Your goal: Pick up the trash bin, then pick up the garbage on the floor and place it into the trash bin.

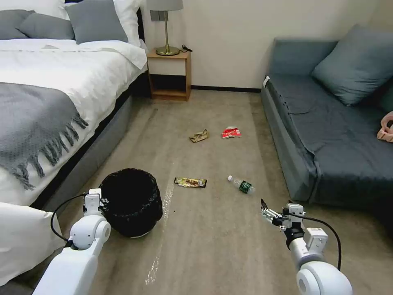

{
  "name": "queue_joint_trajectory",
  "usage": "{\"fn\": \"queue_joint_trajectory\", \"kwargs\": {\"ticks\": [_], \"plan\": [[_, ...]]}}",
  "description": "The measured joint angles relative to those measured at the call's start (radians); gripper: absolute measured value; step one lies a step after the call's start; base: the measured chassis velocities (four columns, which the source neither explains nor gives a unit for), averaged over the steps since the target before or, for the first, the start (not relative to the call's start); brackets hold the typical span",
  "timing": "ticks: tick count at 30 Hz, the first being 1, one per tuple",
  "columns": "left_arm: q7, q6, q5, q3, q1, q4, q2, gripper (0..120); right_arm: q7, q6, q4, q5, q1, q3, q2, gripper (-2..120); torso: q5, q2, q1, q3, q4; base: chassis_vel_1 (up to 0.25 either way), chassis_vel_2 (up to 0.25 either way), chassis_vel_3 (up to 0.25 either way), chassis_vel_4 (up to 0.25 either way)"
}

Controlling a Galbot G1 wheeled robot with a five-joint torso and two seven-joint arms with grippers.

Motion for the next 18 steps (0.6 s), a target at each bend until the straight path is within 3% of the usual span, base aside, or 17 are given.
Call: {"fn": "queue_joint_trajectory", "kwargs": {"ticks": [8, 12, 14, 18], "plan": [[0.003, -0.043, 0.079, -0.014, 0.074, -0.097, -0.015, 8, -0.006, 0.001, 0.000, 0.008, 0.003, -0.015, -0.003, 100, 0.0005, 0.000, 0.000, 0.000, 0.0003, 0.000, 0.000, 0.000, 0.000], [0.003, -0.049, 0.087, -0.017, 0.085, -0.110, -0.017, 7, -0.008, 0.002, 0.001, 0.012, 0.003, -0.017, -0.004, 100, 0.0005, 0.000, 0.000, 0.000, 0.0002, 0.000, 0.000, 0.000, 0.000], [0.003, -0.065, 0.106, -0.034, 0.128, -0.163, -0.018, 5, -0.010, 0.003, 0.005, 0.026, 0.006, -0.022, -0.005, 100, 0.0005, 0.000, 0.000, 0.000, 0.0004, 0.000, 0.000, 0.000, 0.000], [0.005, -0.074, 0.121, -0.041, 0.148, -0.182, -0.018, 4, -0.011, 0.004, 0.005, 0.032, 0.008, -0.026, -0.006, 100, 0.0005, 0.000, 0.000, 0.000, 0.0004, 0.000, 0.000, 0.000, 0.000]]}}
